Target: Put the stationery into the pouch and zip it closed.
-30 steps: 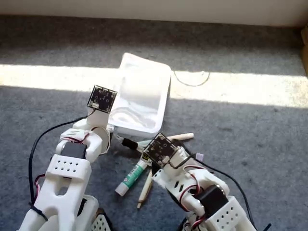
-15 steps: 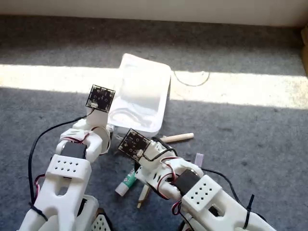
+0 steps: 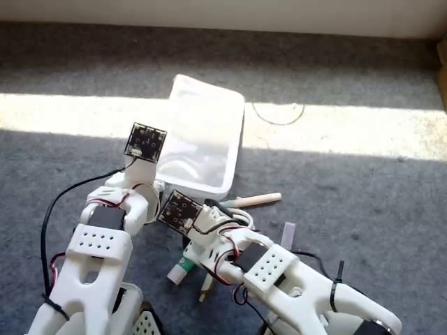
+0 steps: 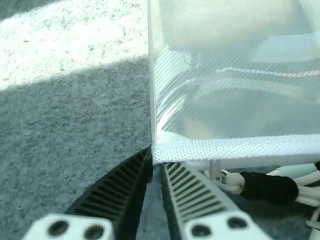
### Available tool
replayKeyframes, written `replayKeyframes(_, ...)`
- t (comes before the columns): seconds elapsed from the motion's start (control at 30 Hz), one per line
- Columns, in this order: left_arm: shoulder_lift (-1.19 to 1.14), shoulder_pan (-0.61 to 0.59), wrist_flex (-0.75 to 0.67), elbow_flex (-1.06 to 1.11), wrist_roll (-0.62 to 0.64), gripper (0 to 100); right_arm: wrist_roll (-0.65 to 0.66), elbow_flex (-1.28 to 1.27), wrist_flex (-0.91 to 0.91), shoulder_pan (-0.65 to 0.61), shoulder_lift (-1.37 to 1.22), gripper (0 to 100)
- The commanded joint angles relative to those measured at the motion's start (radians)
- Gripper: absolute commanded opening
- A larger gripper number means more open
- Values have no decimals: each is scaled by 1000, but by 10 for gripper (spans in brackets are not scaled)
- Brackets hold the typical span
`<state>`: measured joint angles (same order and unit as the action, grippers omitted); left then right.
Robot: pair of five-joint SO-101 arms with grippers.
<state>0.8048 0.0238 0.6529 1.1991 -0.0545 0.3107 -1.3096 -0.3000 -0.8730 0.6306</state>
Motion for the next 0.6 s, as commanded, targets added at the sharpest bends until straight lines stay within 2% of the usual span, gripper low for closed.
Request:
replayKeyframes(0.0, 28, -10, 5, -54, 12, 6, 14, 67, 71, -1, -33, 285)
replayKeyframes(0.33, 28, -27, 5, -54, 14, 6, 8, 67, 128, 1, -56, 283)
replayKeyframes(0.57, 28, -28, 5, -54, 14, 6, 8, 58, 196, 1, -58, 136)
